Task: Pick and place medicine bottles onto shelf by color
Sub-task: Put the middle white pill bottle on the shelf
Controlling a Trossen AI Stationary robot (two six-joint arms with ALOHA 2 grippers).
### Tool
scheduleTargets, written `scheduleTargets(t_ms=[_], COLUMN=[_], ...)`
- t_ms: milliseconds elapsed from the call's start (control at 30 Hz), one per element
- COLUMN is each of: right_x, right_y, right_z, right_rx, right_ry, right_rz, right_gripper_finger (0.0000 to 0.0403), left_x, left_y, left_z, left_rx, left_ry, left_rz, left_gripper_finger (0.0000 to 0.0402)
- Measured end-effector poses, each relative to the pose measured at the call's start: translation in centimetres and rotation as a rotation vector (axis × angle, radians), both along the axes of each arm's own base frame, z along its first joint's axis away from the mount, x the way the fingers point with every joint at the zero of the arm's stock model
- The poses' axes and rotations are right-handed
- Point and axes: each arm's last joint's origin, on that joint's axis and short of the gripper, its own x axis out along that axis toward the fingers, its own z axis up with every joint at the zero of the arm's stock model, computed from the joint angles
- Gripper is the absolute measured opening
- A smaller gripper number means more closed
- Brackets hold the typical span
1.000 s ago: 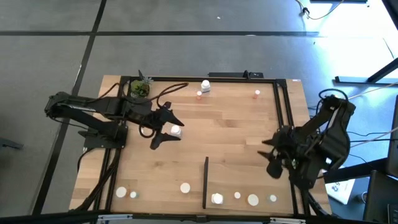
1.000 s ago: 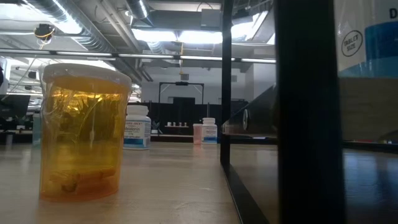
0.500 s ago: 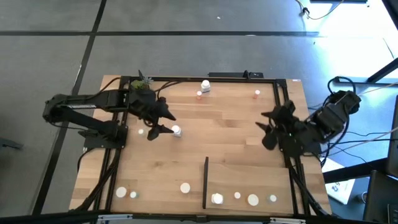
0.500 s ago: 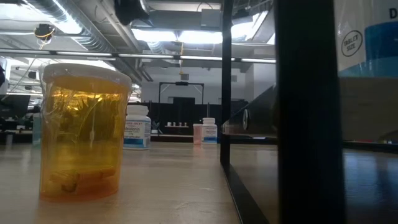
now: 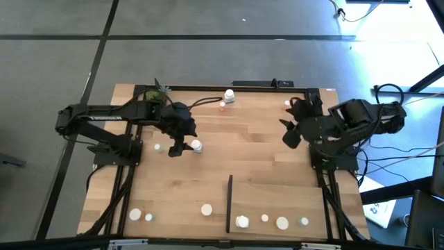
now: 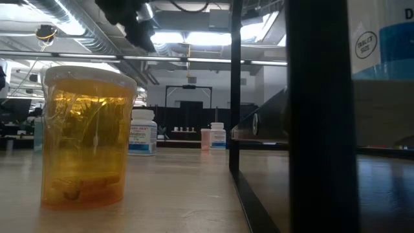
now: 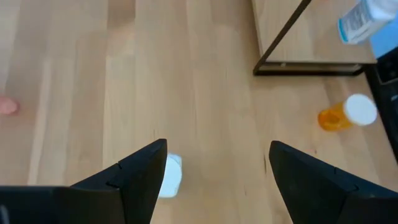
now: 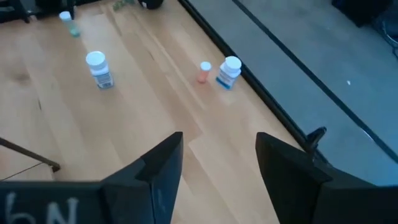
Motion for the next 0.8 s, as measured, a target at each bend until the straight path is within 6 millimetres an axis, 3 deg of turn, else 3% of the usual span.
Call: scheduleTargets(t_ms=[267,800], right_x=[0.9,1.2], right_y=[-1.7,-3.5], right_z=[0.3,0.4], right_rx=[-0.071,-0.124], right_ry=[0.067,0.110], right_rz=[0.116,0.101], right_gripper_finger=[0.0204,0.0204], left_x=[1.1,2.9], left_y=[0.2,0.9], left_z=[-1.4,-4.6], left_rx=[0.013,0.093], left_ry=[0.067,0.236], left_rz=[-0.016,0.048], left_gripper_finger=[0.0277,0.0277])
